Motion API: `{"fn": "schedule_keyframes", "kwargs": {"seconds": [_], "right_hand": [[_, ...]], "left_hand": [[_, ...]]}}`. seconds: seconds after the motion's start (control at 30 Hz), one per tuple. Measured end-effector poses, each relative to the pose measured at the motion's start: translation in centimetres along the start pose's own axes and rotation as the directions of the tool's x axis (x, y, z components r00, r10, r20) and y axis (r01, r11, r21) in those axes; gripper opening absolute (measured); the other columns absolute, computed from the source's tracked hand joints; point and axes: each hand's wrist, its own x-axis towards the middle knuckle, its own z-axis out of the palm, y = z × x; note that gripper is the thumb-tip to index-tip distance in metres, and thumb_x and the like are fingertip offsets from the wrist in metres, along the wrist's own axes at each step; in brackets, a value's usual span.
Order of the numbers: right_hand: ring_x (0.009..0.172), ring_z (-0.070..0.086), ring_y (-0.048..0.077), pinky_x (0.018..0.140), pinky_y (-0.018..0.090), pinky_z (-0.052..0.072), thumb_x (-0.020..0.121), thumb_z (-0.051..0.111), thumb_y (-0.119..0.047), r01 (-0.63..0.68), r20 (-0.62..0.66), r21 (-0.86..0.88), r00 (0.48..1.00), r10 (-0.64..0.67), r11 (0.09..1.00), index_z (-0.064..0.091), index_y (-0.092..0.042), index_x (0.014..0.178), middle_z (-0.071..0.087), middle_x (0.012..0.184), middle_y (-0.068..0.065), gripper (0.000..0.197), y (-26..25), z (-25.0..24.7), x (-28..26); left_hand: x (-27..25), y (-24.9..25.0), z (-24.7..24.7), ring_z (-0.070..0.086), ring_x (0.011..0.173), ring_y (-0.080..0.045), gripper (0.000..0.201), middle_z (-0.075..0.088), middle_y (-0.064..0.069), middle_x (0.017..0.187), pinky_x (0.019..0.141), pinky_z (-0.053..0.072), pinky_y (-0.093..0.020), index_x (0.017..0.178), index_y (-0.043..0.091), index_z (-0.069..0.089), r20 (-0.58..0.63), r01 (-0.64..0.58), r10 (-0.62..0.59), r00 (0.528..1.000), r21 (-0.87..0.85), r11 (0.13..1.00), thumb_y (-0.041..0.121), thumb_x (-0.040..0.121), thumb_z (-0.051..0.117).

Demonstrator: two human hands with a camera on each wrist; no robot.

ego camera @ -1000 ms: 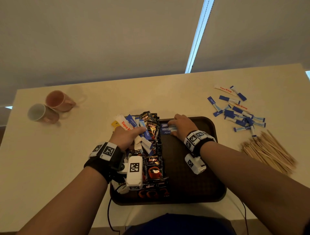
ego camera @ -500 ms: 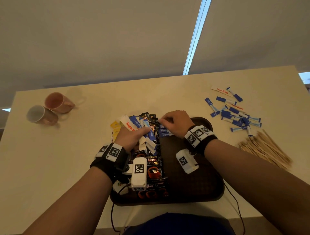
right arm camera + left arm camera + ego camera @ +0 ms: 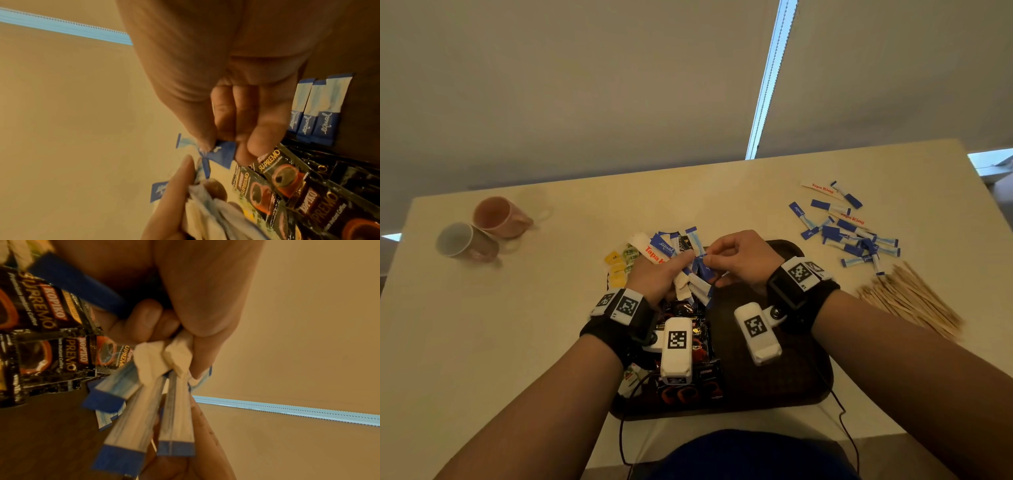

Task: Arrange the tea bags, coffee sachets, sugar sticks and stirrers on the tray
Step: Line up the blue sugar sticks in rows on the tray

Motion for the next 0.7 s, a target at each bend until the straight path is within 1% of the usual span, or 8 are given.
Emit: {"fn": "schedule_keyframes", "kwargs": {"seconds": [0.1,0.23,0.3,0.37,0.43,0.5,0.6,0.7], "right_hand": [[0.079,0.072,0.027,0.059,0.027,0.059,0.090,0.068,-0.008,-0.009,-0.036,0.007,0.999,0.009,1.000,0.066,-0.009,0.095,0.073,0.088,0.013,0.005,0.3,-0.3,-0.1],[0.078,0.068,0.015,0.056,0.022,0.055,0.091,0.066,-0.003,0.060,-0.087,-0.005,0.994,-0.061,0.998,0.064,-0.015,0.105,0.070,0.087,0.004,0.019,0.4,-0.8,0.0],[0.082,0.068,0.018,0.060,0.024,0.056,0.092,0.064,-0.004,0.050,-0.161,-0.050,0.985,-0.057,0.998,0.063,-0.013,0.113,0.069,0.095,0.006,0.023,0.8,-1.3,0.5],[0.090,0.069,0.024,0.073,0.031,0.059,0.090,0.067,-0.005,-0.003,-0.272,-0.090,0.962,-0.022,0.996,0.067,-0.013,0.104,0.071,0.099,0.010,0.016,1.8,-2.0,0.9],[0.093,0.069,0.022,0.085,0.036,0.058,0.087,0.072,-0.008,-0.101,-0.362,-0.132,0.931,0.047,0.986,0.068,-0.018,0.092,0.072,0.097,0.008,0.011,3.5,-2.6,1.3],[0.088,0.068,0.021,0.088,0.039,0.058,0.087,0.072,-0.007,-0.231,-0.391,-0.091,0.903,0.179,0.969,0.069,-0.011,0.099,0.071,0.095,0.009,0.013,5.4,-2.6,1.7],[0.074,0.066,0.024,0.074,0.035,0.061,0.086,0.067,0.005,-0.364,-0.315,0.185,0.858,0.406,0.913,0.061,0.009,0.115,0.067,0.093,0.021,0.030,7.9,-1.8,2.3],[0.074,0.071,0.028,0.070,0.037,0.061,0.086,0.072,-0.005,-0.463,-0.266,0.268,0.807,0.527,0.845,0.061,0.011,0.113,0.070,0.082,0.017,0.033,9.1,-1.2,2.4]], "left_hand": [[0.1,-0.2,-0.1,0.047,0.034,-0.006,0.021,0.058,0.008,0.050,0.037,0.034,-0.018,0.076,0.019,0.059,-0.027,0.007,-0.007,1.000,-0.011,1.000,0.026,0.091,0.072],[0.1,0.1,-0.1,0.047,0.033,-0.005,0.023,0.056,0.008,0.047,0.036,0.034,-0.019,0.073,0.019,0.057,-0.016,0.006,-0.007,1.000,-0.025,1.000,0.023,0.092,0.071],[0.2,0.2,-0.1,0.047,0.034,-0.006,0.024,0.057,0.007,0.049,0.036,0.034,-0.019,0.072,0.019,0.057,-0.012,0.006,-0.007,1.000,-0.026,1.000,0.023,0.092,0.071],[0.4,0.2,-0.2,0.046,0.033,-0.006,0.025,0.056,0.006,0.050,0.037,0.034,-0.019,0.071,0.019,0.056,-0.011,0.002,-0.002,1.000,-0.011,1.000,0.024,0.091,0.071],[0.5,0.2,-0.4,0.046,0.033,-0.005,0.026,0.056,0.006,0.049,0.037,0.034,-0.019,0.071,0.019,0.056,-0.013,0.001,-0.001,1.000,0.007,1.000,0.026,0.092,0.071],[0.5,0.1,-0.6,0.046,0.033,-0.005,0.026,0.056,0.007,0.047,0.037,0.034,-0.018,0.072,0.018,0.056,-0.010,0.006,-0.006,1.000,0.018,1.000,0.027,0.092,0.070],[0.4,-0.1,-1.0,0.045,0.031,-0.005,0.028,0.054,0.007,0.044,0.036,0.033,-0.018,0.071,0.017,0.054,-0.017,0.017,-0.017,1.000,0.011,1.000,0.025,0.093,0.070],[0.3,-0.1,-1.5,0.046,0.031,-0.002,0.027,0.054,0.009,0.042,0.035,0.035,-0.016,0.072,0.017,0.053,-0.020,0.010,-0.010,1.000,-0.004,1.000,0.021,0.093,0.069]]}}
